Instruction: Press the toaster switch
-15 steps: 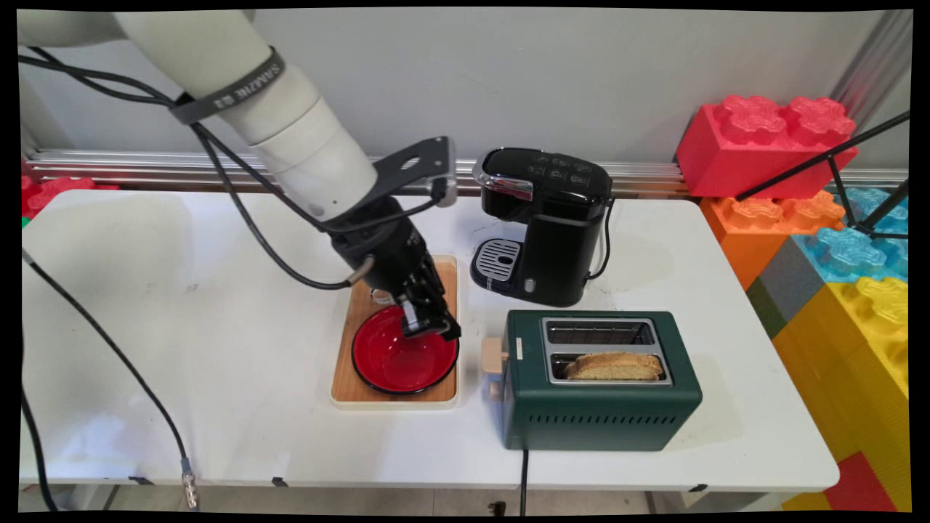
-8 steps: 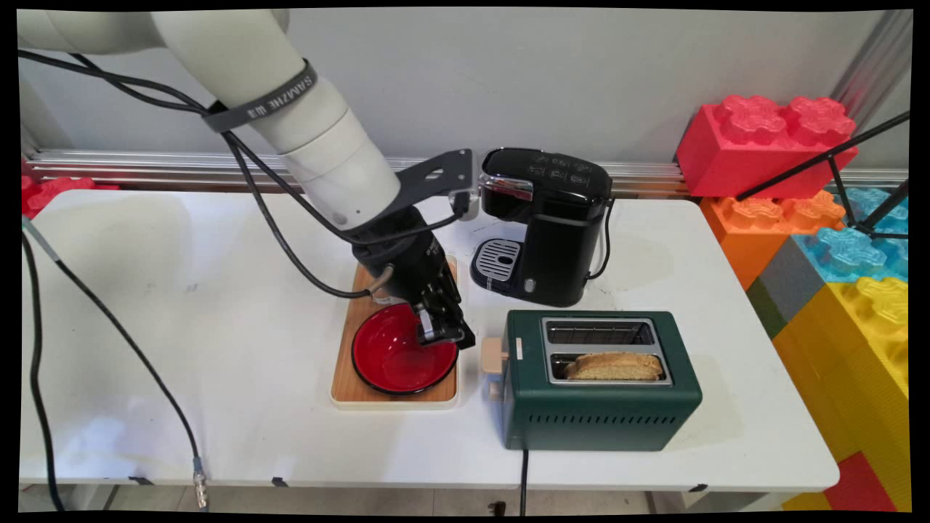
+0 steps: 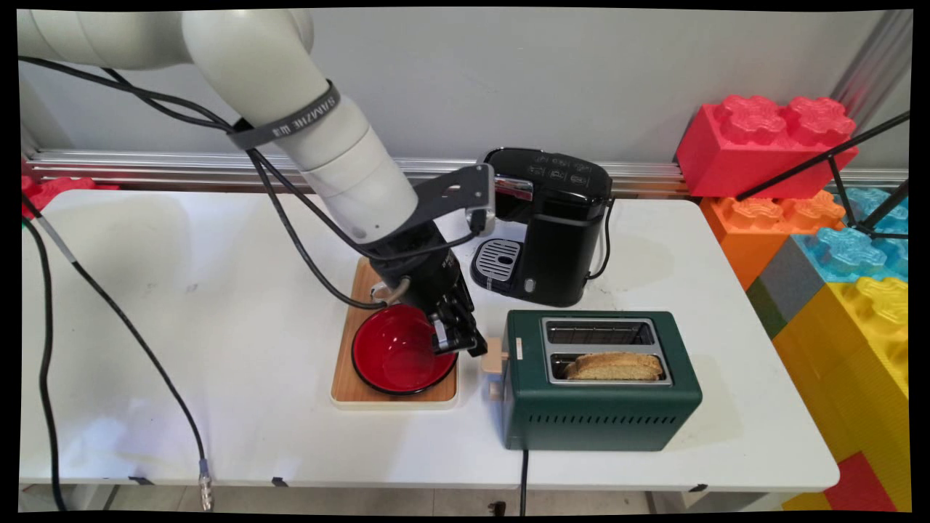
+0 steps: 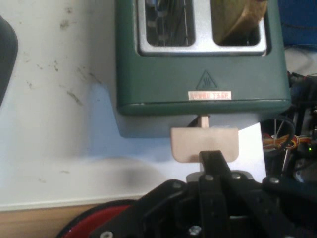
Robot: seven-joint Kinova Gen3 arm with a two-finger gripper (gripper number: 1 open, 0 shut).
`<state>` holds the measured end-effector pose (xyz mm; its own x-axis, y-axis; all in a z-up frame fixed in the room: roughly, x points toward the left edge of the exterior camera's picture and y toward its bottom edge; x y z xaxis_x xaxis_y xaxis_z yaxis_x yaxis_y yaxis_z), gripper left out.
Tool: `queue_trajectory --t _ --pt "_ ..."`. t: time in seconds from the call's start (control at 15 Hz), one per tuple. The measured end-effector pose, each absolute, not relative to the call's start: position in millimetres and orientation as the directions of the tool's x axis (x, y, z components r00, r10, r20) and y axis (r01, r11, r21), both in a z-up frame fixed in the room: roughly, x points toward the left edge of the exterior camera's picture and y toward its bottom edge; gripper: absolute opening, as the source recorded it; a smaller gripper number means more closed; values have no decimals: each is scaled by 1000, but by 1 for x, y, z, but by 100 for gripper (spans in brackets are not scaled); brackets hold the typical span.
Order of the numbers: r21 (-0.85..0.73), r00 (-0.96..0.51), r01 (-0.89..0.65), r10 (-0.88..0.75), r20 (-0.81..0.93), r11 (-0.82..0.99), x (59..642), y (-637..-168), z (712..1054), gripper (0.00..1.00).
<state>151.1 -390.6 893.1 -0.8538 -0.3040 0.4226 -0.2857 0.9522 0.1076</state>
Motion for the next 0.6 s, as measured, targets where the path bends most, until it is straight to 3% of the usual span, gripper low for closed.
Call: queue_trajectory --t 0.6 --pt "87 -858 -283 -292 423 955 143 -390 870 0"
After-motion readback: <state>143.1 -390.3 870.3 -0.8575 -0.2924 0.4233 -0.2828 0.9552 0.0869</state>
